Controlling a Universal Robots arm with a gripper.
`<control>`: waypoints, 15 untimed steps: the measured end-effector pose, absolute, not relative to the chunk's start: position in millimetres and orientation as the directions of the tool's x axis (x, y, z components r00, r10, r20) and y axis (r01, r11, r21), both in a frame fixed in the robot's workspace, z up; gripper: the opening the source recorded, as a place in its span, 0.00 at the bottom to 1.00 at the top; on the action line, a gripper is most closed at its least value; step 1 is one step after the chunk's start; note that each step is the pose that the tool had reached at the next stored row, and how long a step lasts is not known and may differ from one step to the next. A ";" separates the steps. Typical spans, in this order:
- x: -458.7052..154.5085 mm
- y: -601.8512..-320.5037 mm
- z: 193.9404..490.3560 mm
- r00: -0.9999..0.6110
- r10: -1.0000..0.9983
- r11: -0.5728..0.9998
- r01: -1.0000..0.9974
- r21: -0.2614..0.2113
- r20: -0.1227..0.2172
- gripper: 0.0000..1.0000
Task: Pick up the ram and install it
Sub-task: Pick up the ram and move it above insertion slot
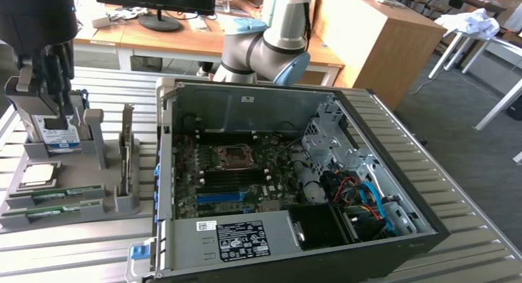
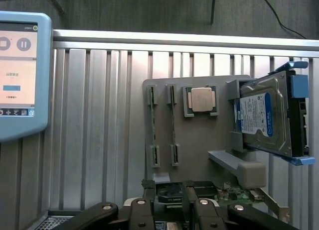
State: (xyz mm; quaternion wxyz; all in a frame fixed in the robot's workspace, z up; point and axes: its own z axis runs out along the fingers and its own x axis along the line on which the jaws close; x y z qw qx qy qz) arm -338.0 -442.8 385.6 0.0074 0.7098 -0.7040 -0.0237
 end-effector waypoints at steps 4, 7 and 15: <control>-338.5 -443.8 385.3 0.008 -1.000 -0.009 -0.999 0.044 -0.023 0.36; -339.1 -444.6 385.2 0.008 -1.000 -0.009 -0.999 0.044 -0.023 0.36; -341.8 -445.8 384.5 0.008 -1.000 -0.009 -0.999 0.044 -0.023 0.36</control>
